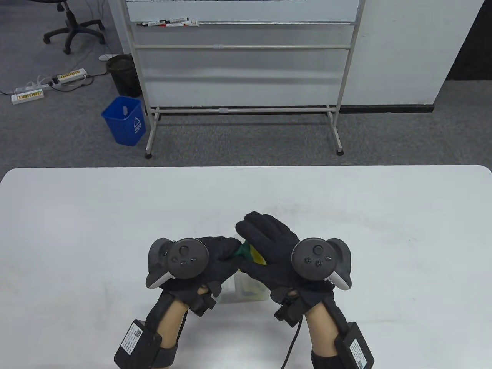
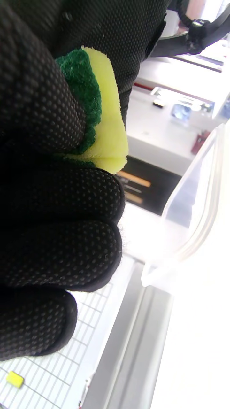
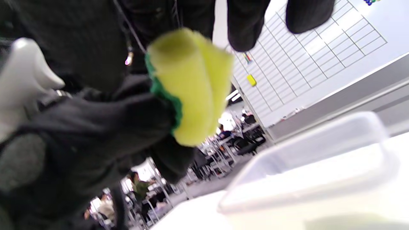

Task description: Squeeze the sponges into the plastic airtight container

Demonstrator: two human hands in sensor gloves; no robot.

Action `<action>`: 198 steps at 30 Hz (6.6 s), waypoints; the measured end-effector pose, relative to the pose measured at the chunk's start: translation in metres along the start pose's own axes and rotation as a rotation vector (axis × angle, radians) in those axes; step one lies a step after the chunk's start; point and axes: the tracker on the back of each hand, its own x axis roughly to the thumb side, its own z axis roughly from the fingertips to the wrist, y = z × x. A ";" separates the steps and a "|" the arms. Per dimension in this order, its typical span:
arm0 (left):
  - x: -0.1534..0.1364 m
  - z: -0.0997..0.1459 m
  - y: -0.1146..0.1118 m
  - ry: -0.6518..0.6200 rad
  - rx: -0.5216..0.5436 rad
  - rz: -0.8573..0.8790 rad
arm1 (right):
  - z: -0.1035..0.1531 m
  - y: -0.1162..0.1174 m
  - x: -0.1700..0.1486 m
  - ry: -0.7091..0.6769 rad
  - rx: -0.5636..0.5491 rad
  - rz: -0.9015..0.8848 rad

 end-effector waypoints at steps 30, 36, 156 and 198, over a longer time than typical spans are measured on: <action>-0.044 -0.008 -0.062 0.046 -0.339 0.133 | -0.010 0.028 -0.025 0.203 -0.103 0.328; -0.051 -0.009 -0.069 0.052 -0.350 0.187 | -0.014 0.042 -0.026 0.183 -0.036 0.385; -0.047 0.035 0.008 0.065 0.084 -0.010 | 0.013 -0.025 -0.050 0.258 -0.307 -0.194; -0.065 0.003 -0.035 0.262 0.092 0.784 | 0.009 -0.010 -0.064 0.331 -0.162 -0.708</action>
